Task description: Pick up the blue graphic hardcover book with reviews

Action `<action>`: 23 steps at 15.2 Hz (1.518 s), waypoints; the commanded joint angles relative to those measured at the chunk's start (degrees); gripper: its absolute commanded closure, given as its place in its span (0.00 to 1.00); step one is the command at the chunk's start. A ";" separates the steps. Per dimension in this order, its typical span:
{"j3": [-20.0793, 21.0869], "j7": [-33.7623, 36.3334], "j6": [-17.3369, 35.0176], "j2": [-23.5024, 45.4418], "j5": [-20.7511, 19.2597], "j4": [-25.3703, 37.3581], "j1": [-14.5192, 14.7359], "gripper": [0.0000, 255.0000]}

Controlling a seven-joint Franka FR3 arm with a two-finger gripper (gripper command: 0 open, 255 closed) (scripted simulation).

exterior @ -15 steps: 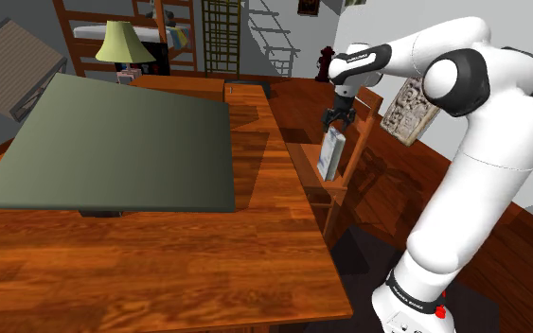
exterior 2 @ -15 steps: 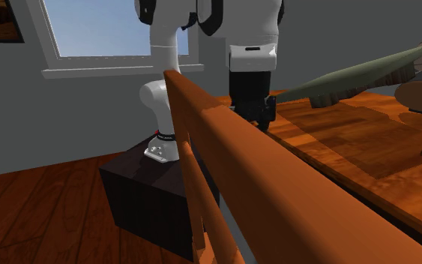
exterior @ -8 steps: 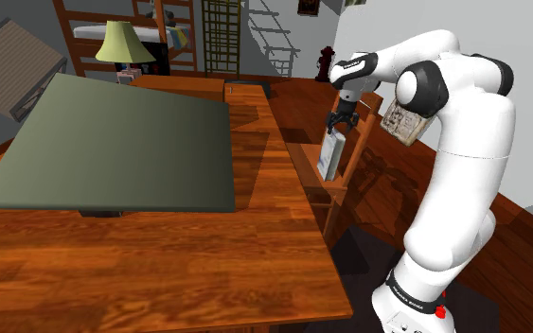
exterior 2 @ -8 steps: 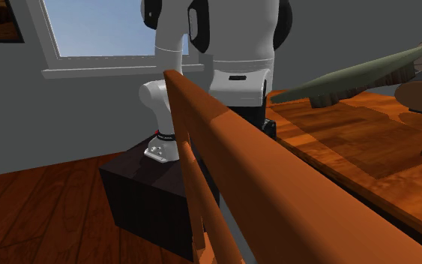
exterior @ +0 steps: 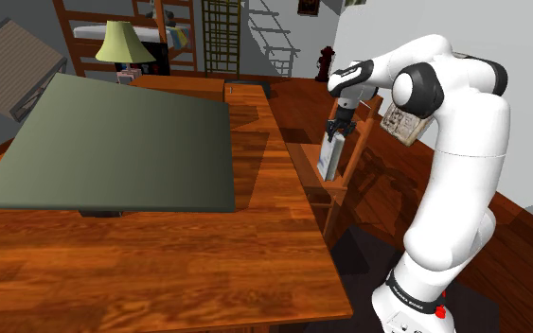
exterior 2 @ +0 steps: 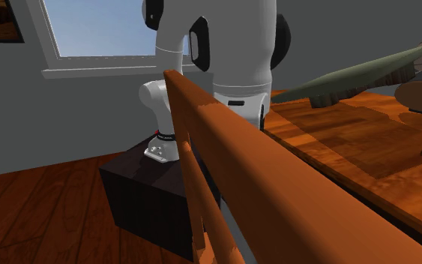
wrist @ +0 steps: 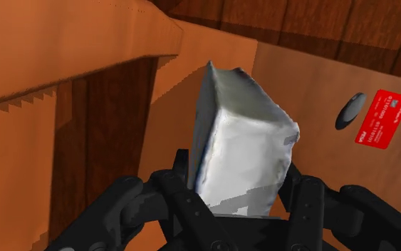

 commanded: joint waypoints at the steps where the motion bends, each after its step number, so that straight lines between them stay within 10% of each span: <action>1: -0.09 0.03 0.11 0.20 -0.01 -0.22 -0.11 1.00; 23: -0.67 1.40 -9.75 -2.05 -1.59 7.71 -0.15 1.00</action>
